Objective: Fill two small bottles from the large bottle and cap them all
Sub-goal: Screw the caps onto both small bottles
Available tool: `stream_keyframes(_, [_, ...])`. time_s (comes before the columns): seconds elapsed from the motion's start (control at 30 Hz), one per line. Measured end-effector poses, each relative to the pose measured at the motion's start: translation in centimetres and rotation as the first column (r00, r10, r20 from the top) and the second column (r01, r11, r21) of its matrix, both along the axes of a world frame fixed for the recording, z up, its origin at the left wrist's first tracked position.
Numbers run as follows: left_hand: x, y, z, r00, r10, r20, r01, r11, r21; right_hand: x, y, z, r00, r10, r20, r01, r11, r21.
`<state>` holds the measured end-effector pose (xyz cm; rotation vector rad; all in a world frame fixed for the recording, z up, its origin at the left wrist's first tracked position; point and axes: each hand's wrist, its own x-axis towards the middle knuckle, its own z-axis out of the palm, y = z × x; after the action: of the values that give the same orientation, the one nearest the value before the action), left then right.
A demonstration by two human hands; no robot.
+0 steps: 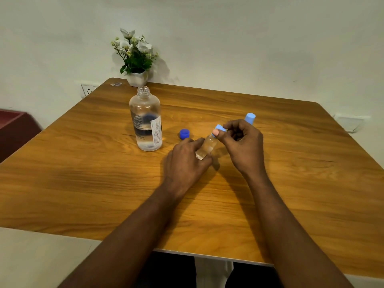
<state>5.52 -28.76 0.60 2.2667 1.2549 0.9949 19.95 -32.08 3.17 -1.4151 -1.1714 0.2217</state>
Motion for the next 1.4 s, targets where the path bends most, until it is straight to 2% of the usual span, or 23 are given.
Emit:
stream_keyframes(0.1, [0.04, -0.03, 0.03, 1.0, 0.008, -0.005, -0.008, 1.0, -0.002, -0.15, -0.21, 0.17, 1.0, -0.02, 0.011, 0.019, 0.999, 0.038])
stream_keyframes(0.2, [0.04, -0.02, 0.0, 1.0, 0.006, -0.007, -0.006, 1.0, -0.01, 0.02, -0.47, 0.5, 0.999, -0.007, -0.048, 0.011, 0.997, 0.082])
stream_keyframes(0.4, [0.02, -0.01, -0.06, 0.999, -0.003, -0.032, 0.003, 1.0, -0.006, 0.26, -0.66, 0.79, 0.998, 0.06, -0.006, -0.06, 0.998, -0.009])
stream_keyframes(0.7, [0.09, -0.08, -0.11, 1.0, -0.012, -0.01, 0.012, 1.0, 0.007, 0.22, -0.79, 0.7, 0.999, 0.032, -0.003, -0.032, 0.999, 0.035])
stream_keyframes(0.9, [0.14, 0.08, -0.22, 1.0, -0.004, -0.023, 0.004, 1.0, 0.003, 0.17, -0.84, 0.85, 0.998, 0.068, -0.005, -0.069, 0.997, -0.035])
stream_keyframes(1.2, [0.2, 0.06, -0.27, 0.999, -0.006, -0.053, 0.006, 1.0, -0.001, 0.28, -0.98, 0.8, 0.998, 0.048, -0.038, -0.048, 0.999, 0.002])
stream_keyframes(1.4, [0.17, -0.08, -0.17, 0.997, -0.009, -0.071, 0.009, 1.0, -0.004, 0.19, -0.96, 0.87, 0.999, 0.049, -0.019, -0.049, 0.998, -0.038])
